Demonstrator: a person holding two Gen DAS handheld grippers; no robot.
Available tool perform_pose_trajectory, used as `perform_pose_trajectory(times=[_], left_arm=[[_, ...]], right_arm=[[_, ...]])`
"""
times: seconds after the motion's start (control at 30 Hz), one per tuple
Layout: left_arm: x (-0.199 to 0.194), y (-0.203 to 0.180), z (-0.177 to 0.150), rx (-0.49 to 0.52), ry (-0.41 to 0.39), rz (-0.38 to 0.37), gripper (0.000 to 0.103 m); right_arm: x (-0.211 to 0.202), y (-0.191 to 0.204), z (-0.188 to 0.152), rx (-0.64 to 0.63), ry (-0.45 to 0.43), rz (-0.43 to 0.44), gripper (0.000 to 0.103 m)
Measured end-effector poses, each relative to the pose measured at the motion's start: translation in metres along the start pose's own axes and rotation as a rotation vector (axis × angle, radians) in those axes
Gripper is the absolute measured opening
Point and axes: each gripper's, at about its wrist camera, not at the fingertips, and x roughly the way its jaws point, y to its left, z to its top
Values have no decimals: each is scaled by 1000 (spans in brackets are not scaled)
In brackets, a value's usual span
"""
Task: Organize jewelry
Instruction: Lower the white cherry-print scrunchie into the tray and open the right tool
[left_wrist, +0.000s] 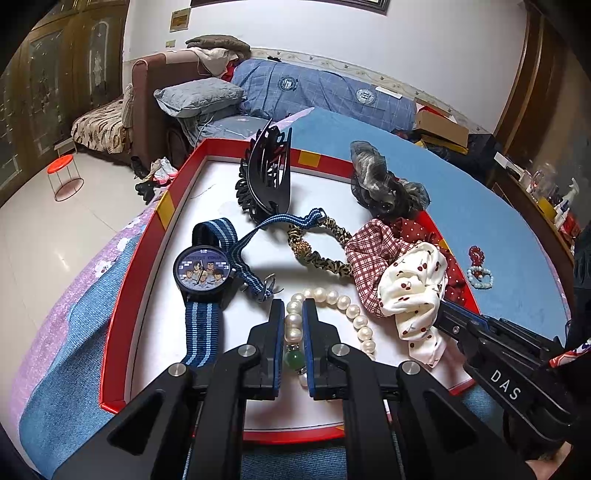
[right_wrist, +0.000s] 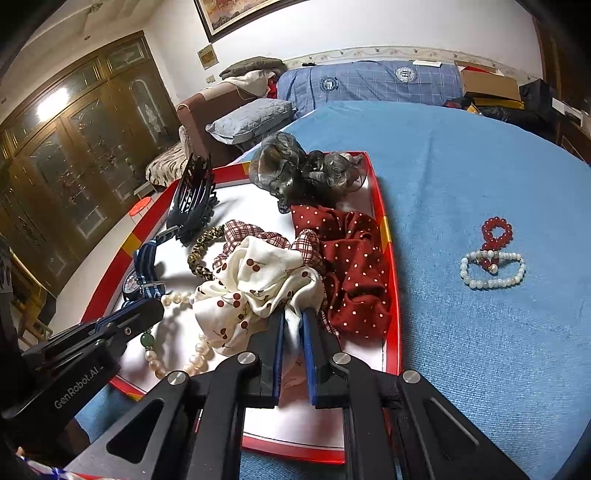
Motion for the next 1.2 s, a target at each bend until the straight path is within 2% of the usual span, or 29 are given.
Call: perform_pose_trajectory(times=[0.27,0.47,0.8,1.1,1.2], left_arm=[[-2,2,-1,-2,-1,11,9],[-3,0,-2,4,-10,31,9],[-2,0,-1,1,1,50,9],[0,-3,0,-5,-3,56,9],[0,-3,-1,-3,2,58,9]], right_arm=[[0,4,-2,-23,0,-18,12],[-7,4,-5,-12,-14,9,25],[0,6,-5,-19,13,-10,26],[9,10,3,-39,-1,-42,26],[6,8,1,-38,-1,-30,31]])
